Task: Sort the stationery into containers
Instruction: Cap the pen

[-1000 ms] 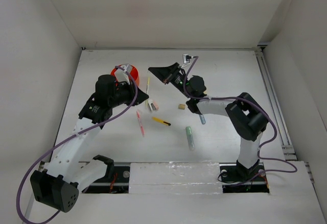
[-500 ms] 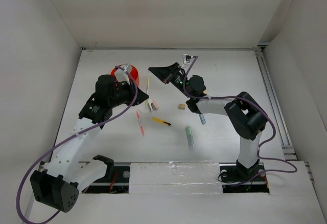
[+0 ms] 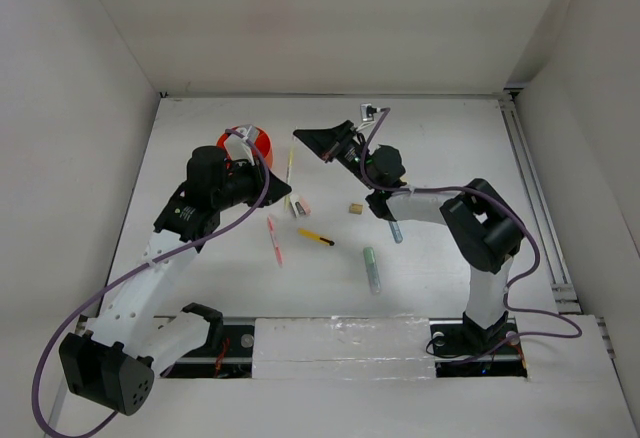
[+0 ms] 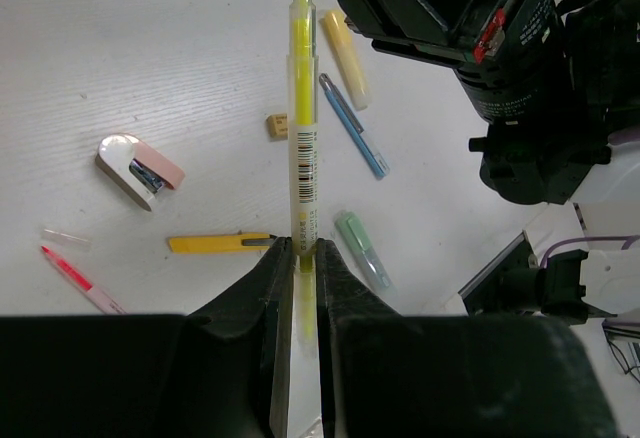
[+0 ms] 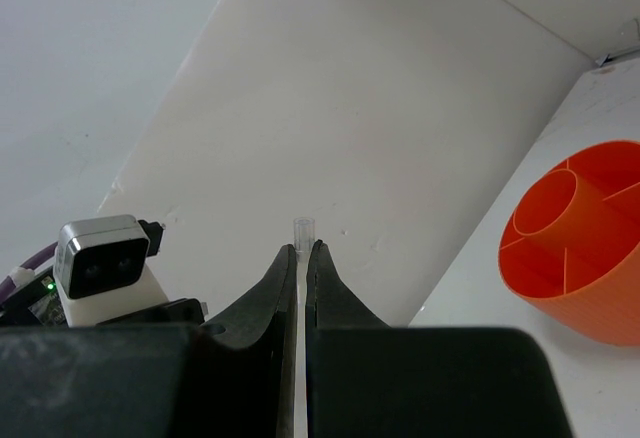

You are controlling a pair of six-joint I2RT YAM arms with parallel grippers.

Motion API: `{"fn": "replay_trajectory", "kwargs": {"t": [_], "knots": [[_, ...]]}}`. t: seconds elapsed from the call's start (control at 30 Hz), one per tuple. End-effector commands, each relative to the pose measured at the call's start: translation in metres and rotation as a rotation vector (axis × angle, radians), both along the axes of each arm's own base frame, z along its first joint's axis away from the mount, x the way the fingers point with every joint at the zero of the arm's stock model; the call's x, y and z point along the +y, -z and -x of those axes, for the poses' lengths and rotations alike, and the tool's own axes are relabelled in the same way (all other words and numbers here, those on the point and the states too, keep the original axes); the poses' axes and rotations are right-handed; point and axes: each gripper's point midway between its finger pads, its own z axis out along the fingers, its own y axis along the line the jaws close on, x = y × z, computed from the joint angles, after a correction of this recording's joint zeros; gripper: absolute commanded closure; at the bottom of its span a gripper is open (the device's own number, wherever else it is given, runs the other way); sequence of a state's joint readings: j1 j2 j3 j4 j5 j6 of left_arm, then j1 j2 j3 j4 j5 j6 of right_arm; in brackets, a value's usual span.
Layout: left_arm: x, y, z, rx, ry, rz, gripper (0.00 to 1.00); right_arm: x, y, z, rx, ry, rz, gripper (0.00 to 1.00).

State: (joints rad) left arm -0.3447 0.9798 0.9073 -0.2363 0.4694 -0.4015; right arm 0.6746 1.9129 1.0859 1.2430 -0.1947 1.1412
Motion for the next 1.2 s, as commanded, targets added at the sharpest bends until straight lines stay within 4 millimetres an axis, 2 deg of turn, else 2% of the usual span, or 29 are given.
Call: {"fn": "replay_trajectory", "kwargs": {"t": [0.0, 0.3, 0.57, 0.6, 0.83, 0.9, 0.93, 1.17], "knots": [[-0.002, -0.01, 0.0, -0.036, 0.019, 0.011, 1.0, -0.004, -0.042, 0.015, -0.117, -0.02, -0.085, 1.0], [-0.002, -0.01, 0.0, -0.036, 0.019, 0.011, 1.0, -0.002, -0.046, 0.02, -0.133, -0.029, -0.099, 1.0], [-0.002, -0.01, 0.0, -0.036, 0.019, 0.011, 1.0, 0.001, -0.041, 0.024, -0.122, -0.038, -0.091, 1.0], [-0.002, -0.01, 0.0, -0.036, 0.019, 0.011, 1.0, -0.001, -0.047, 0.026, -0.13, -0.038, -0.097, 1.0], [-0.002, -0.01, 0.0, -0.036, 0.019, 0.011, 1.0, -0.002, -0.051, 0.027, -0.137, -0.038, -0.103, 1.0], [-0.002, -0.01, 0.0, -0.036, 0.019, 0.011, 1.0, -0.002, -0.047, 0.027, -0.13, -0.038, -0.097, 1.0], [-0.002, -0.01, 0.0, -0.036, 0.019, 0.011, 1.0, -0.004, -0.053, 0.029, -0.138, -0.038, -0.104, 1.0], [-0.002, -0.01, 0.0, -0.036, 0.019, 0.011, 1.0, -0.004, -0.053, 0.029, -0.138, -0.038, -0.104, 1.0]]}}
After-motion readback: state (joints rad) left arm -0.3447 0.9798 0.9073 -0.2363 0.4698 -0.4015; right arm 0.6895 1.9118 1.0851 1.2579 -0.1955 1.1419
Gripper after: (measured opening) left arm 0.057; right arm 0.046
